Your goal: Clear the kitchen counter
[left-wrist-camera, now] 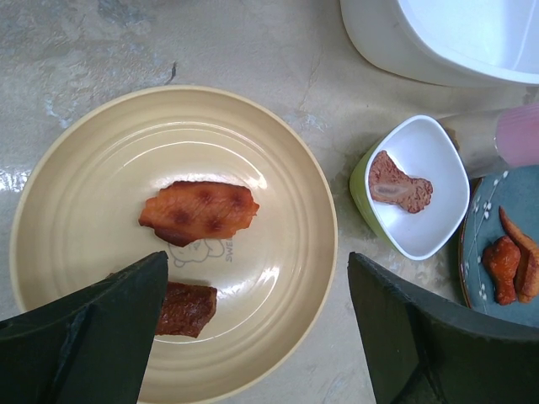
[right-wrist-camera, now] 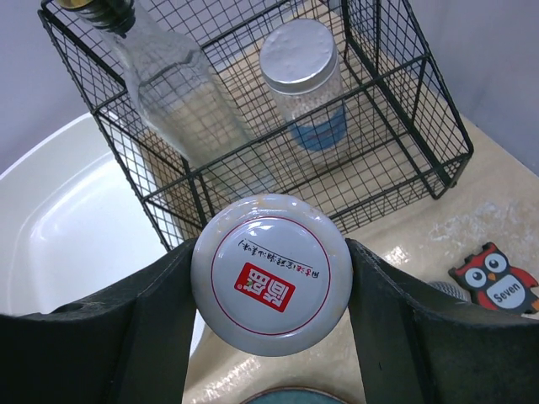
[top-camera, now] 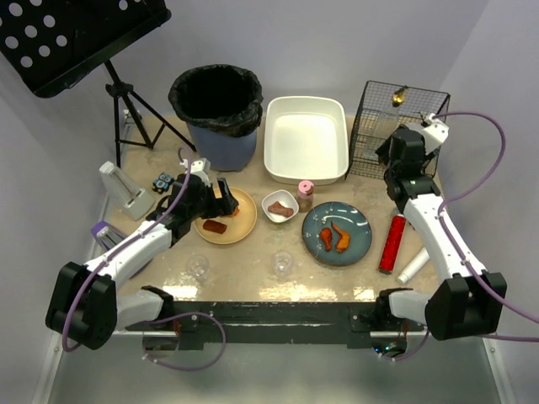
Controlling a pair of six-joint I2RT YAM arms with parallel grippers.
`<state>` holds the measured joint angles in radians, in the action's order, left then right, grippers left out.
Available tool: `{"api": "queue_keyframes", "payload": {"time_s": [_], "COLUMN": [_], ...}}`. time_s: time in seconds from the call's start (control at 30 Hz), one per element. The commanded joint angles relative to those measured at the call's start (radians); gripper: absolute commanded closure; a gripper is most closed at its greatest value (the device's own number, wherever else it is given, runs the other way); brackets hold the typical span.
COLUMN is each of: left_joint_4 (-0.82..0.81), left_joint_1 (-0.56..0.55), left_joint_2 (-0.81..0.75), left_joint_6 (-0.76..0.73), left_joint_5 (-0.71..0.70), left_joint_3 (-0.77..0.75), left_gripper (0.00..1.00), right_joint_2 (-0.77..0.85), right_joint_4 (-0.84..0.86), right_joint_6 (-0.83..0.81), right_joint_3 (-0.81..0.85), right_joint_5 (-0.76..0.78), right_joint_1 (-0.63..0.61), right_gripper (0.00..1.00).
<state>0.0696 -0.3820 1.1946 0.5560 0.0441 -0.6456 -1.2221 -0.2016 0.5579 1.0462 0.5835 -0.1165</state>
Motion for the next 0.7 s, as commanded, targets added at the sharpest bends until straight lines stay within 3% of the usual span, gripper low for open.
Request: {"api": "queue_keyframes", "payload": {"time_s": [0.0,0.67], "left_joint_4": [-0.034,-0.037], "left_joint_1": [-0.003,-0.003], "left_joint_2": [-0.015,-0.001], "left_joint_6": [-0.010,-0.011], "left_joint_5": [0.020,0.013], "left_joint_3": [-0.034,-0.034], "left_gripper": [0.08,0.08], "right_joint_2": [-0.026,-0.230], "right_joint_4": [0.252,0.392], "right_joint_6": [-0.033,-0.121], "right_joint_3": [0.050,0.044], "right_joint_5": [0.006,-0.001], "right_joint_1": [0.012,0.034], "right_gripper": [1.00,1.00]}}
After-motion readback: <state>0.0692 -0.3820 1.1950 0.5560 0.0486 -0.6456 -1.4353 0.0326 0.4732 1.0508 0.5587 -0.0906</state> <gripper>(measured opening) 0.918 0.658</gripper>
